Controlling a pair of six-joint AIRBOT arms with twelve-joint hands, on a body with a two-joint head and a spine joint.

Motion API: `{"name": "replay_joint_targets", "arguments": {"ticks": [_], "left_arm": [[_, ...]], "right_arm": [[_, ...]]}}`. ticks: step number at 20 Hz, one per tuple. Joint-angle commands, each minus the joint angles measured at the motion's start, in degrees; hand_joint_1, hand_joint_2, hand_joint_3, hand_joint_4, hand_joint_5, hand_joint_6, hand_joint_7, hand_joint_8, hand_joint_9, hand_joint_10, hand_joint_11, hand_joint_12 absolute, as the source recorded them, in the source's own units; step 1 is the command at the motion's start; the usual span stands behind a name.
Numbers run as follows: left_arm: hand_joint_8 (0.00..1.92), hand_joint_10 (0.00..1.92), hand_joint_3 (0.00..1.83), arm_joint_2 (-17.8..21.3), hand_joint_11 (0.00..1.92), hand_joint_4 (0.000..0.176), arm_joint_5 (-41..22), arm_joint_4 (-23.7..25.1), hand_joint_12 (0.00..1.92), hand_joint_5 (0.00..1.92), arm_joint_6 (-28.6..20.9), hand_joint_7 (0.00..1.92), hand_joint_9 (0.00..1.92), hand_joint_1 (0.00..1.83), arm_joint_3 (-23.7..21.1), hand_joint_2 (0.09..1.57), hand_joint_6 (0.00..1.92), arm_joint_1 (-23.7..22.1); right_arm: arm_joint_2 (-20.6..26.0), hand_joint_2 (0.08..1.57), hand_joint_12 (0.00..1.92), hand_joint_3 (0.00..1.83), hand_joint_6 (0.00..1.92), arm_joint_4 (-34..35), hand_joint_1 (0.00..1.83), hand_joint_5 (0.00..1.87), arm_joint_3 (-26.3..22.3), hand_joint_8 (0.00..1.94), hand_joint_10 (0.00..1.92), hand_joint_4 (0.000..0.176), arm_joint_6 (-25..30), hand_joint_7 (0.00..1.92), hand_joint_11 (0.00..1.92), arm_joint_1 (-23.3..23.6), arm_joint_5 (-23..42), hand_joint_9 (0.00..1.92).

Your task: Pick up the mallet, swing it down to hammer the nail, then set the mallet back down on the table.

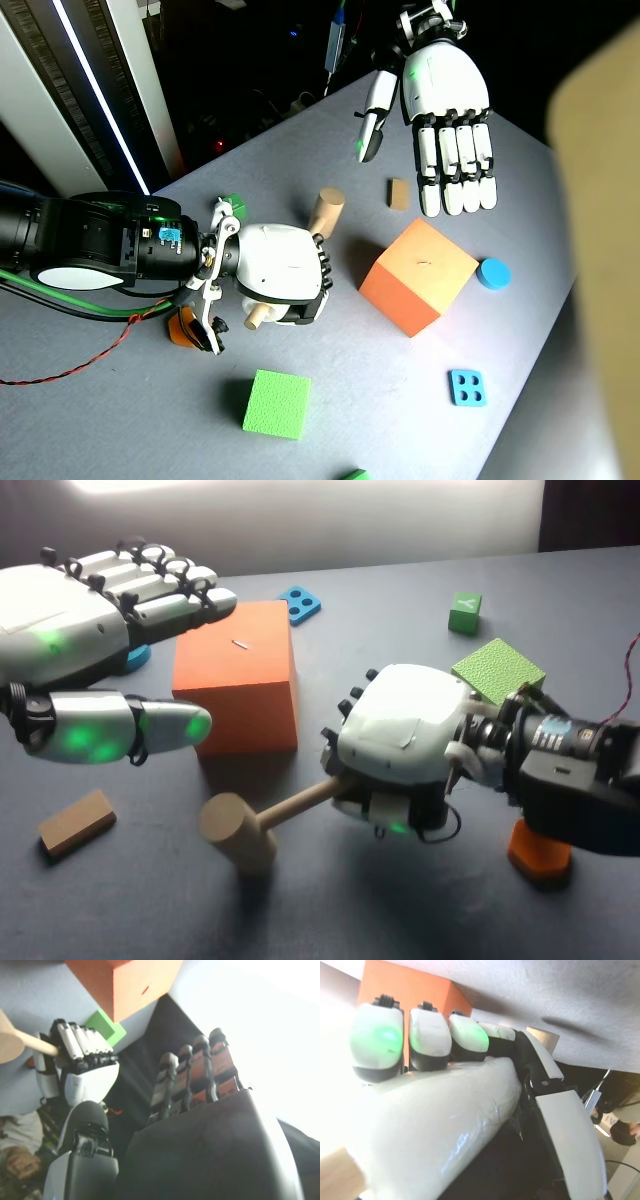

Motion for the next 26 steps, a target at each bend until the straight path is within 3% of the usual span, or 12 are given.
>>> {"name": "replay_joint_targets", "arguments": {"ticks": [1, 10, 13, 14, 16, 17, 19, 20, 21, 22, 24, 26], "left_arm": [[0.00, 0.00, 0.00, 0.72, 0.00, 0.000, -5.97, -0.91, 0.00, 0.06, -0.12, 0.01, 0.00, 0.00, -0.14, 1.31, 0.01, -0.71], [0.01, 0.00, 0.00, 1.06, 0.00, 0.000, -5.96, -0.42, 0.00, 0.07, -0.23, 0.02, 0.00, 0.00, -1.15, 1.31, 0.01, -0.66], [0.00, 0.00, 0.00, 1.06, 0.00, 0.000, -5.95, -0.42, 0.00, 0.04, -0.23, 0.00, 0.00, 0.00, -1.07, 1.31, 0.01, -0.53], [0.00, 0.00, 0.00, 1.06, 0.00, 0.000, -5.95, -0.42, 0.00, 0.06, -0.23, 0.01, 0.00, 0.00, -1.07, 1.31, 0.01, -0.44], [0.00, 0.00, 0.00, 1.06, 0.00, 0.000, -5.95, -0.42, 0.00, 0.06, -0.23, 0.00, 0.00, 0.00, -1.09, 1.31, 0.01, -0.24], [0.00, 0.00, 0.00, 1.05, 0.00, 0.000, -5.95, -0.42, 0.00, 0.06, -0.23, 0.00, 0.00, 0.00, -1.09, 1.30, 0.01, -0.11], [0.01, 0.00, 0.00, 1.04, 0.00, 0.000, -5.95, -0.42, 0.00, 0.07, -0.23, 0.02, 0.00, 0.00, -1.07, 1.30, 0.01, -0.04], [0.00, 0.00, 0.00, 1.03, 0.00, 0.000, -5.95, -0.42, 0.00, 0.06, -0.23, 0.01, 0.00, 0.00, -1.07, 1.30, 0.01, -0.04], [0.01, 0.00, 0.00, 1.03, 0.00, 0.000, -5.78, -0.42, 0.00, 0.08, -0.23, 0.02, 0.00, 0.00, -1.07, 1.31, 0.01, -0.04], [0.01, 0.00, 0.00, 1.02, 0.00, 0.000, -5.77, -0.42, 0.00, 0.08, -0.23, 0.02, 0.00, 0.00, -1.08, 1.31, 0.01, -0.04], [0.00, 0.00, 0.00, 1.02, 0.00, 0.000, -5.77, -0.42, 0.00, 0.06, -0.23, 0.02, 0.00, 0.00, -1.15, 1.30, 0.01, -0.04], [0.00, 0.00, 0.00, 1.02, 0.00, 0.000, -5.76, -0.42, 0.00, 0.05, -0.23, 0.00, 0.00, 0.00, -1.23, 1.30, 0.00, -0.05]], "right_arm": [[-0.01, 1.57, 1.92, 0.04, 1.92, -0.22, 0.28, 0.99, 0.17, 1.94, 1.92, 0.000, -0.16, 1.30, 1.42, -0.14, 6.88, 1.40], [-1.10, 1.57, 1.92, 0.01, 1.92, -0.22, 0.31, 1.02, 1.97, 1.94, 1.92, 0.000, -0.80, 1.26, 1.37, -1.62, 7.59, 1.36], [-1.15, 1.47, 1.92, 0.00, 1.92, -0.22, 0.28, 1.03, 1.97, 1.94, 1.92, 0.000, -1.06, 1.20, 1.27, -1.90, 7.76, 1.25], [-1.15, 1.41, 1.92, 0.00, 1.92, -0.22, 0.29, 0.99, 1.97, 1.94, 1.92, 0.000, -1.06, 1.13, 1.10, -1.95, 8.10, 1.14], [-1.15, 1.31, 1.92, 0.00, 1.80, -0.22, 0.48, 0.64, 1.97, 1.94, 1.92, 0.000, -1.07, 0.77, 0.64, -1.92, 8.13, 0.75], [-1.15, 1.32, 1.74, 0.00, 1.46, -0.22, 0.48, 0.52, 1.97, 1.68, 1.69, 0.000, -1.14, 0.61, 0.42, -1.92, 8.13, 0.59], [-1.15, 1.32, 1.68, 0.00, 1.35, -0.22, 0.46, 0.53, 1.97, 1.58, 1.59, 0.000, -1.24, 0.58, 0.40, -1.94, 8.11, 0.55], [-1.15, 1.33, 1.61, 0.00, 1.10, -0.22, 0.43, 0.59, 1.97, 1.39, 1.47, 0.000, -1.33, 0.60, 0.36, -1.93, 8.11, 0.54], [-1.14, 1.30, 1.46, 0.00, 0.68, -0.23, 0.51, 0.65, 1.96, 1.13, 1.30, 0.000, -1.53, 0.59, 0.32, -1.93, 8.09, 0.51], [-1.14, 1.30, 1.46, 0.00, 0.68, -0.23, 0.51, 0.65, 1.96, 1.13, 1.30, 0.000, -1.67, 0.59, 0.32, -1.93, 8.04, 0.51], [-1.07, 1.24, 1.29, 0.00, 0.63, -0.23, 0.64, 0.51, 1.94, 1.13, 1.15, 0.000, -2.15, 0.38, 0.29, -1.91, 7.98, 0.40], [-0.78, 1.21, 1.14, 0.00, 0.58, -0.23, 0.63, 0.38, 1.75, 0.94, 0.92, 0.000, -2.49, 0.32, 0.21, -1.82, 7.96, 0.37]]}}
